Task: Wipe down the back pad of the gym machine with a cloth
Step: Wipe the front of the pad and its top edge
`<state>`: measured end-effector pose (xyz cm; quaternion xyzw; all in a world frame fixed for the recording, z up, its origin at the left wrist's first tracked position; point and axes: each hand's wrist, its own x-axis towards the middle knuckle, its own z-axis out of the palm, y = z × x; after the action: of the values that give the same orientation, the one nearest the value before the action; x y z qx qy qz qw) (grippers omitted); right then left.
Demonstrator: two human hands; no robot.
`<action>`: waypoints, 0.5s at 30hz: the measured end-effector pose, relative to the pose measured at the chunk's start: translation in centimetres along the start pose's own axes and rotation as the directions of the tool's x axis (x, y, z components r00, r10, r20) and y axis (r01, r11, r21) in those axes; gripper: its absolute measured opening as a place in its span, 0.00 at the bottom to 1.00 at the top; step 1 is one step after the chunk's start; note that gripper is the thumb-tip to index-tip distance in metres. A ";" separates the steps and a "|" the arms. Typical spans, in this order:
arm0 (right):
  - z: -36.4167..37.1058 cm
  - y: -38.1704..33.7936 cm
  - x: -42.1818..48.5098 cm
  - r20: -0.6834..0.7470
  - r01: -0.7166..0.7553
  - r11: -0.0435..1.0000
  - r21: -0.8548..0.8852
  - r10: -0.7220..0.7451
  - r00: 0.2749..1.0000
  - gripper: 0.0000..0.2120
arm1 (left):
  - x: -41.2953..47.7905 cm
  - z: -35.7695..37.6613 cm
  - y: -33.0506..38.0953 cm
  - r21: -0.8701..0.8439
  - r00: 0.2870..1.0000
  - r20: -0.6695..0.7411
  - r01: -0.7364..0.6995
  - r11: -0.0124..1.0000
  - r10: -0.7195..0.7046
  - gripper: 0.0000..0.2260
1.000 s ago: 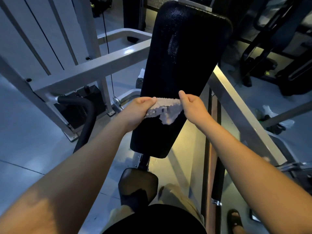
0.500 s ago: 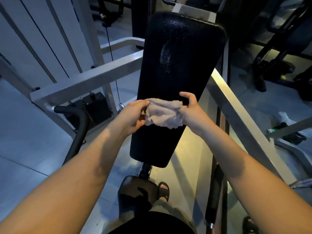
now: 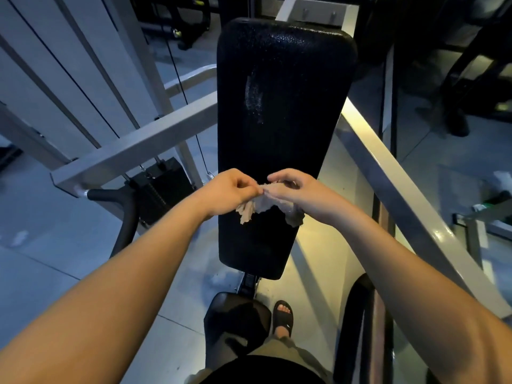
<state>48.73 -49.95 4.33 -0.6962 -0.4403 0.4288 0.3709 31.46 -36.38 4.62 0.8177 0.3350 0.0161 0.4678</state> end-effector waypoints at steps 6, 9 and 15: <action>0.2 1.1 1.2 -0.280 -0.063 0.961 -0.269 -0.016 0.960 0.08 | 0.4 0.5 -0.5 -0.021 0.988 -0.151 0.037 0.999 -0.040 0.10; 1.0 0.8 1.0 -0.361 0.034 0.985 -0.167 -0.093 0.928 0.06 | 0.6 1.6 -0.6 -0.141 0.972 -0.214 0.067 0.988 -0.096 0.06; 2.8 0.3 0.5 -0.252 0.135 0.978 -0.156 -0.171 0.952 0.11 | 0.5 1.6 1.6 -0.737 0.987 -0.013 0.099 0.668 -0.161 0.14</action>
<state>46.37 -49.17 2.90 -0.7347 -0.4681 0.2707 0.4097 33.25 -37.89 4.82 0.5341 0.3753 0.1472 0.7431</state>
